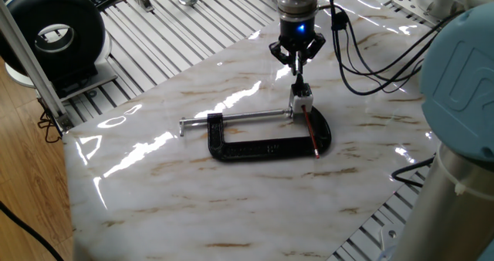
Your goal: Sharpen the pencil with a pencil sharpener
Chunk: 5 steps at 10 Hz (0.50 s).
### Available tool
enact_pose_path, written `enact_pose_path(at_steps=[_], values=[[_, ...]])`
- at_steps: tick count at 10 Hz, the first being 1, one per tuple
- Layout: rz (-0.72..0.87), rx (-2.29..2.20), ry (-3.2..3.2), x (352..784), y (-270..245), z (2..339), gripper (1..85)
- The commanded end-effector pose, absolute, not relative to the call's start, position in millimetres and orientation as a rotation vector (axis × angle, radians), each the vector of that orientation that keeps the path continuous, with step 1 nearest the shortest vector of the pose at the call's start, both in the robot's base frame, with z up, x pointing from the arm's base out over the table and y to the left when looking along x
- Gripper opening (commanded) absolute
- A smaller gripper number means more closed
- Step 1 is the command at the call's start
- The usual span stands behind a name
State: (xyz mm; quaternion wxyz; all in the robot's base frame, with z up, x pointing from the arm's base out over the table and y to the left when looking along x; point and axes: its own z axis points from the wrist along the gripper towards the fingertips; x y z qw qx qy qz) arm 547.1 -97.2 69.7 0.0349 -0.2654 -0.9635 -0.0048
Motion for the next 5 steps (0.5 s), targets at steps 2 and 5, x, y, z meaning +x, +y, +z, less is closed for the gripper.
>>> enact_pose_path(at_steps=[2, 5], values=[[-0.007, -0.831, -2.982, 556.7, -90.2, 66.3, 1.0], [-0.017, -0.833, -2.987, 560.3, -83.9, 62.0, 1.0]])
